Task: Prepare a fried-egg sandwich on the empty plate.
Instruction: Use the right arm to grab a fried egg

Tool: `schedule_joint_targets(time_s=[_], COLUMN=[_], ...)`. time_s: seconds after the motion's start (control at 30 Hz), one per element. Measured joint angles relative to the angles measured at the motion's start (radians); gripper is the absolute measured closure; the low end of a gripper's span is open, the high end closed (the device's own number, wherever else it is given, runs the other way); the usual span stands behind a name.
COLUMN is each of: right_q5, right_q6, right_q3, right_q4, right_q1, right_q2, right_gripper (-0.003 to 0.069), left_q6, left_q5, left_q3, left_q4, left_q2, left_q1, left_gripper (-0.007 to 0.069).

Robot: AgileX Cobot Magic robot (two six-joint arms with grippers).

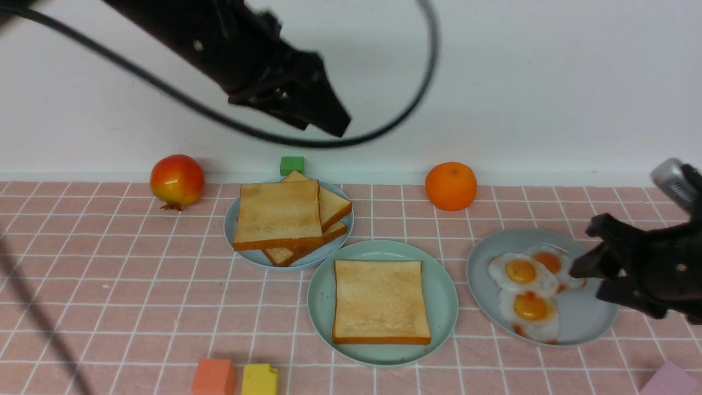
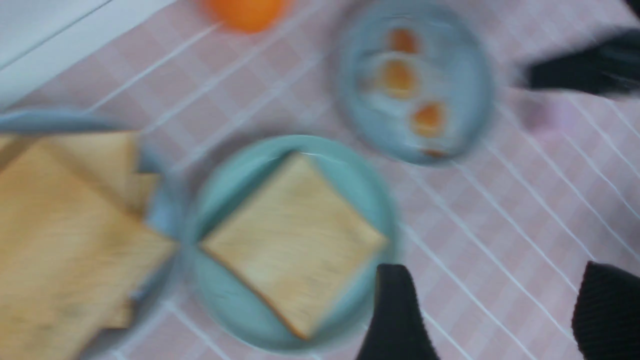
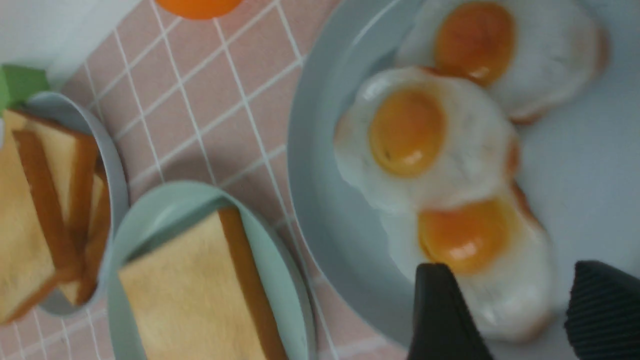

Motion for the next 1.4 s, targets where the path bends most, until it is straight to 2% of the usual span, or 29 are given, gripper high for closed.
schedule_joint_targets(time_s=[0.07,0.17,0.37,0.4,0.43,0.6,0.7,0.93,1.03,1.23,1.4], right_q5=[-0.021,-0.067,-0.090,-0.090,-0.099,-0.121,-0.121,-0.088,-0.079,-0.061,-0.056], right_q6=[-0.057,-0.274,-0.503,-0.503,-0.563,-0.682,-0.745,-0.781,-0.777,-0.769,-0.767], right_q3=[-0.001,-0.001,-0.002,-0.002,-0.002,-0.003,-0.003,-0.020,-0.023,-0.024,-0.024], right_q4=[0.061,0.255,0.472,0.479,0.538,0.695,0.753,0.774,0.782,0.796,0.801], right_q1=[0.000,0.000,0.000,0.000,0.000,0.000,0.000,0.000,0.000,-0.007,-0.008], right_q2=[0.027,0.112,0.193,0.195,0.213,0.255,0.264,0.293,0.303,0.306,0.306], right_gripper=[0.0281,0.0281,0.0281,0.0281,0.0281,0.0281,0.0282,0.0320,0.0367,0.0515,0.0536], left_q6=[-0.003,-0.051,-0.097,-0.099,-0.111,-0.135,-0.139,-0.139,-0.139,-0.139,-0.139], left_q5=[0.000,-0.052,-0.258,-0.264,-0.298,-0.312,-0.313,-0.316,-0.316,-0.316,-0.316], left_q3=[0.038,0.246,0.552,0.552,0.607,0.647,0.647,0.647,0.647,0.647,0.647], left_q4=[0.025,0.146,0.240,0.240,0.243,0.246,0.245,0.241,0.241,0.241,0.240], left_q2=[-0.049,-0.198,-0.289,-0.290,-0.293,-0.294,-0.300,-0.303,-0.303,-0.303,-0.303], left_q1=[-0.030,-0.118,-0.164,-0.164,-0.164,-0.164,-0.164,-0.164,-0.164,-0.164,-0.164], left_gripper=[0.0151,0.0194,0.0245,0.0245,0.0261,0.0300,0.0320,0.0353,0.0357,0.0360,0.0360])
